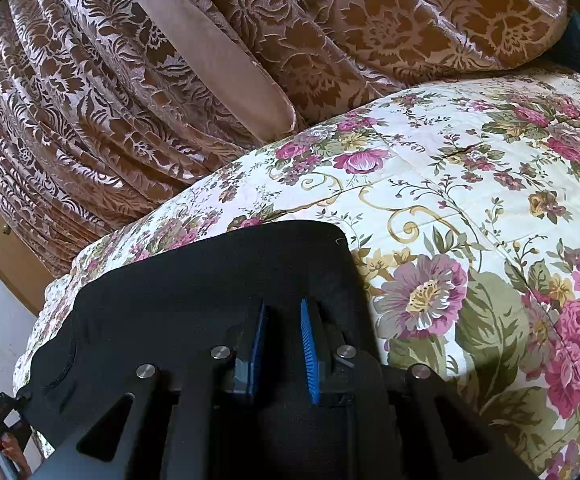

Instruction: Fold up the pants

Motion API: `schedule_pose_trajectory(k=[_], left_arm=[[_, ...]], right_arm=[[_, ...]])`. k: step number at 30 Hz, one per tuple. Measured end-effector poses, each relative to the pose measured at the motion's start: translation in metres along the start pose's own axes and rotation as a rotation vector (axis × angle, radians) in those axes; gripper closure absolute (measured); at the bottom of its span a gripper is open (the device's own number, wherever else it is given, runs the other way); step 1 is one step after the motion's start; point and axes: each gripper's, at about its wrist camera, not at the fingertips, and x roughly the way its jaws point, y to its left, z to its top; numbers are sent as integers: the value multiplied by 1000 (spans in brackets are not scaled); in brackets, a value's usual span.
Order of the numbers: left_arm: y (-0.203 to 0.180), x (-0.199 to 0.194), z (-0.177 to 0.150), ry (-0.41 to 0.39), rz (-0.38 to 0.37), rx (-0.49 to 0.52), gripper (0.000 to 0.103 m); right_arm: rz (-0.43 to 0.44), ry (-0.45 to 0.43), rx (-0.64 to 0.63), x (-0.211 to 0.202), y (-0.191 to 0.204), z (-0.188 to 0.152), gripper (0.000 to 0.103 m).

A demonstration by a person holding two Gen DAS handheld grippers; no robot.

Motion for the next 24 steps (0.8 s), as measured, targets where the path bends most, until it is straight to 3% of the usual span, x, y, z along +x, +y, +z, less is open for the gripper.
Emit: schedule_pose_trajectory(k=[5,11,14,18,24], left_arm=[[-44,-18,-1,-57,-52,142,90],[-130,-38,-20,-90,-186,380,90],[-182,-47,-45,-87,-267,552,90],[-228,-53,-83,-49,-378,702,90],[-275,-44,-147,45,-497,858,90]], right_arm=[[1,1,0,0,0,0,86],[-39,-11,-68,-6,13,-1,81],[-79,-30,-129,-17,24,-2,80],[-138,3,-186,-25,32,-3,80],[-76,25,-134,-44,24,-6,80]])
